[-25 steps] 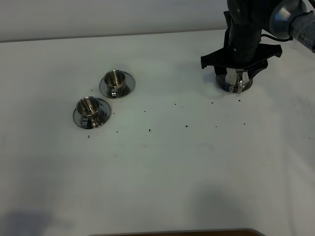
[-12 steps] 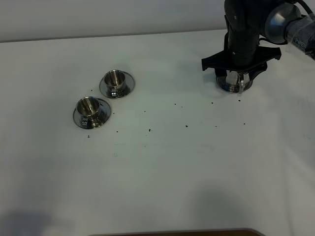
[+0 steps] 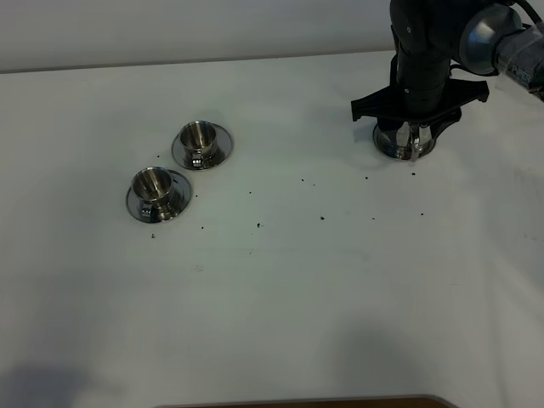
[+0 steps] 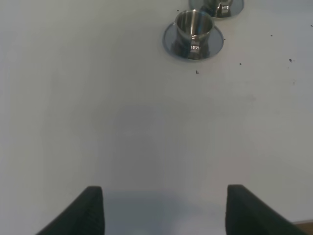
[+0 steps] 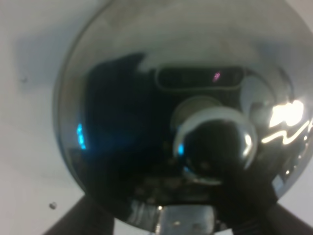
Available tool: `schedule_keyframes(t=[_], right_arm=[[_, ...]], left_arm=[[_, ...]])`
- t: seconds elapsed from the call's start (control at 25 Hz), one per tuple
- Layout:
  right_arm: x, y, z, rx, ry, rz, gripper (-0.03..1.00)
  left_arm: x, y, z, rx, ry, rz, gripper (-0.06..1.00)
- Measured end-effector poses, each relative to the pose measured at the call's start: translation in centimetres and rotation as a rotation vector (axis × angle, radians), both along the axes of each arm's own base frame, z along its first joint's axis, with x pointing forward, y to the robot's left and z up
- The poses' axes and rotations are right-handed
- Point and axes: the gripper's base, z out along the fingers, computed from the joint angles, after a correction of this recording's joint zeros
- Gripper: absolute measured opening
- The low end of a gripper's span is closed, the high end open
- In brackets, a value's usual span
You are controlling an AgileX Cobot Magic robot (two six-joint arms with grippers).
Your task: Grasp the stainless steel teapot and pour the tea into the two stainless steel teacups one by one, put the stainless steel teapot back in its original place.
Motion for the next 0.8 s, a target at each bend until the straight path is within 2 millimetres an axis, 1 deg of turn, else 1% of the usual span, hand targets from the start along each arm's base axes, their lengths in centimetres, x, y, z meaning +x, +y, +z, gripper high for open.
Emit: schedule_keyframes(t=[0.16, 0.32, 0.64, 0.8], right_arm=[[0.0, 0.0, 0.0, -0.001, 0.0, 0.0, 0.41], [0.02, 0.0, 0.0, 0.0, -0.002, 0.0, 0.37], [0.06, -0.09, 0.02, -0.011, -0.007, 0.003, 0.36], [0.0, -0.42, 0.03, -0.039, 0.005, 0.001, 0.41]], left_arm=[[0.0, 0.0, 0.0, 0.0, 0.0, 0.0, 0.59], [0.0, 0.0, 0.0, 0.0, 0.0, 0.0, 0.59], [0.0, 0.0, 0.0, 0.0, 0.0, 0.0, 0.59], [0.0, 0.0, 0.0, 0.0, 0.0, 0.0, 0.59]])
